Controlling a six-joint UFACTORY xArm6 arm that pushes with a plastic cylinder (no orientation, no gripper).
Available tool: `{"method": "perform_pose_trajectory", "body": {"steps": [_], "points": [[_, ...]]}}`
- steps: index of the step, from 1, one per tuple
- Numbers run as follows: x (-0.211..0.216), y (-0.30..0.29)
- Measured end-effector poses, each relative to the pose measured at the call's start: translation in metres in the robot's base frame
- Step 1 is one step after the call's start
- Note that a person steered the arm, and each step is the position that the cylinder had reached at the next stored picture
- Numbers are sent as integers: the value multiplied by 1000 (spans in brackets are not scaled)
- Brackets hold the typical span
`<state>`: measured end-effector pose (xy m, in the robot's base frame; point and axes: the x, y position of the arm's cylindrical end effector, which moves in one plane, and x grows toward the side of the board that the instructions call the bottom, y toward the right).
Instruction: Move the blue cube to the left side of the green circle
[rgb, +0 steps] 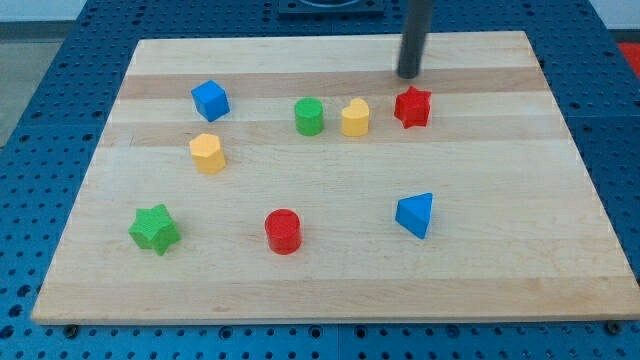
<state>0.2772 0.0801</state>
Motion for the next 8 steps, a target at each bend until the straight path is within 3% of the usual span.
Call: {"method": "perform_pose_trajectory", "body": {"steps": [4,5,7,8], "points": [[4,-287],[29,-306],[71,-266],[72,-266]]}}
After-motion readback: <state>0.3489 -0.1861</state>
